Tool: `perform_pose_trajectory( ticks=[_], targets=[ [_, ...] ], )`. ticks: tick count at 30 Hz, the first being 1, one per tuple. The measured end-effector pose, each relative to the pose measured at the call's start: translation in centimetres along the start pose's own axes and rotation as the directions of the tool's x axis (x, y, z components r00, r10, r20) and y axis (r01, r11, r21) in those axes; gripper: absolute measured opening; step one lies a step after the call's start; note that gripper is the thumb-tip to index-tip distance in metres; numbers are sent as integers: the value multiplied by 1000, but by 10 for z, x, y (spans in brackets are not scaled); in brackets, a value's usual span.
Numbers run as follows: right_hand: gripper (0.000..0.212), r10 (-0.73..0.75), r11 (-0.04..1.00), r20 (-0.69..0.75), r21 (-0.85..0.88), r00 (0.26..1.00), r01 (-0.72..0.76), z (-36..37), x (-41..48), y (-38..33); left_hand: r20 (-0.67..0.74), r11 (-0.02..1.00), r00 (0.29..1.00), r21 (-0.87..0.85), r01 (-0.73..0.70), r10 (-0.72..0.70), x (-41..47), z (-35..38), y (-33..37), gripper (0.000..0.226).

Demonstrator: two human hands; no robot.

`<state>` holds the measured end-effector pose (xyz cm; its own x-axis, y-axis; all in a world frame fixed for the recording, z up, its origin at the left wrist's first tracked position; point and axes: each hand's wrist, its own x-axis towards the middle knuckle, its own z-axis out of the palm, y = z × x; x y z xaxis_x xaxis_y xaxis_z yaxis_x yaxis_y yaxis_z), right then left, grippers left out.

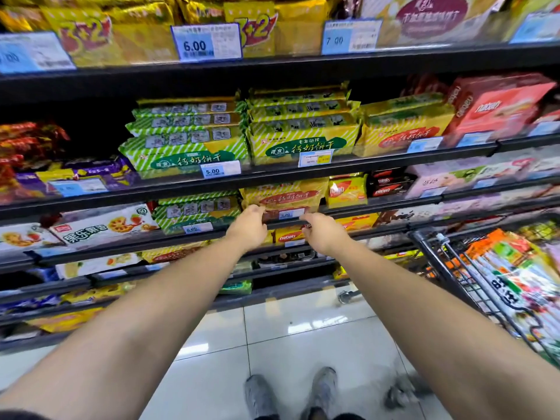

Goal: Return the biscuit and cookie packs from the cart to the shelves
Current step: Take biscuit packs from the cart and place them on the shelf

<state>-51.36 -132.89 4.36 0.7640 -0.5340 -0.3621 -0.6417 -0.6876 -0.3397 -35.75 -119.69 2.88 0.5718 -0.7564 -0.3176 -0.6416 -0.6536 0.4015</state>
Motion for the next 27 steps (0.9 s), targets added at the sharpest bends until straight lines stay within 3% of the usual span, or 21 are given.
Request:
perform_pose_trajectory(
  ticks=[9,17,22,27],
  targets=[
    [44,-3,999,37,-37,999,4,8,-12,-7,1,995,1000,99,-25,25,-9,4,-3,59],
    [49,-93,951,48,-292,995,103,7,-35,-13,17,959,999,278,-51,49,-65,2,8,51],
    [42,-252,884,115,-378,961,277,20,-46,-47,-62,943,996,322,81,-64,-134,-3,-4,40],
    [42,-405,808,215,-370,889,458,50,-59,-127,-81,905,955,306,295,-284,-217,-18,-54,43]
  ],
)
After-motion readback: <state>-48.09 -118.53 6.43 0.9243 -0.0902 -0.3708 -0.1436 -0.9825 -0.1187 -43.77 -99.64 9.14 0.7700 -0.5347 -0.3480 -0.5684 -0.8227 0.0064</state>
